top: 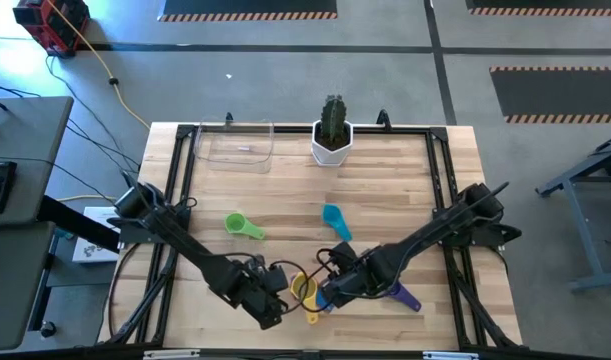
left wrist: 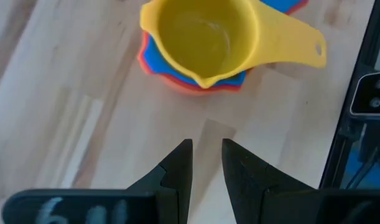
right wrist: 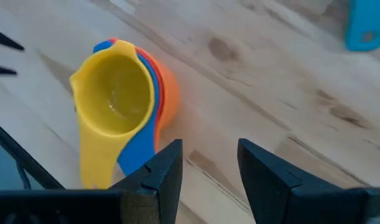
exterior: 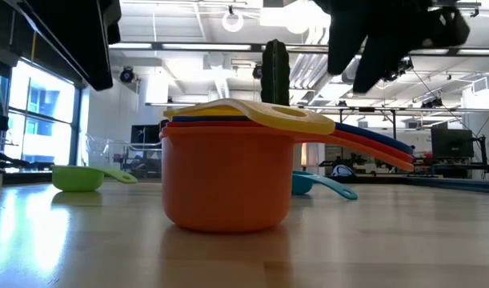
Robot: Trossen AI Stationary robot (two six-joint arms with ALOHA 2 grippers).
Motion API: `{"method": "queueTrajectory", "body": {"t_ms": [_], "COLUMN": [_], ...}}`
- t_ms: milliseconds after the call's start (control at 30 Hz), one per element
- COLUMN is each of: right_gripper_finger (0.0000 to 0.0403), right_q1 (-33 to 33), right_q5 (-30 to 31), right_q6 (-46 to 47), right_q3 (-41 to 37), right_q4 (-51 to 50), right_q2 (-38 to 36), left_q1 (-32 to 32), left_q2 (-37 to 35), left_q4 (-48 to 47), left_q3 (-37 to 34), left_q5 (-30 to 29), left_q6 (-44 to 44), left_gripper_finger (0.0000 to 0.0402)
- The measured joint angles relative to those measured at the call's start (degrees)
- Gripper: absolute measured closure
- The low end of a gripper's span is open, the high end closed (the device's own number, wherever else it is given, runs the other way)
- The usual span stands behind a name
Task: Nest measuring cups in basket
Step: Stack the yellow measuring cup on the dark blue measuring cup
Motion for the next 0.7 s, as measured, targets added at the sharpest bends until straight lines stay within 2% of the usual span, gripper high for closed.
{"method": "queueTrajectory", "body": {"t_ms": [267,433,700], "right_gripper_finger": [0.0258,0.0258,0.0258], "right_q1": [0.04,0.04,0.27], "right_q5": [-0.82,-2.79,-7.42], "right_q6": [0.31,1.87,4.88], "right_q3": [-8.00,-11.94,-16.10], "right_q4": [12.57,17.28,22.05], "right_q2": [0.00,0.00,0.02], "left_q1": [0.46,0.98,1.83], "left_q2": [3.53,7.14,9.80], "left_q4": [4.74,10.03,14.19], "left_q3": [0.02,0.01,0.01], "left_q5": [2.17,6.06,7.02], "left_q6": [-3.29,-3.32,-3.32], "left_gripper_finger": [0.0324,0.0324,0.0324]}}
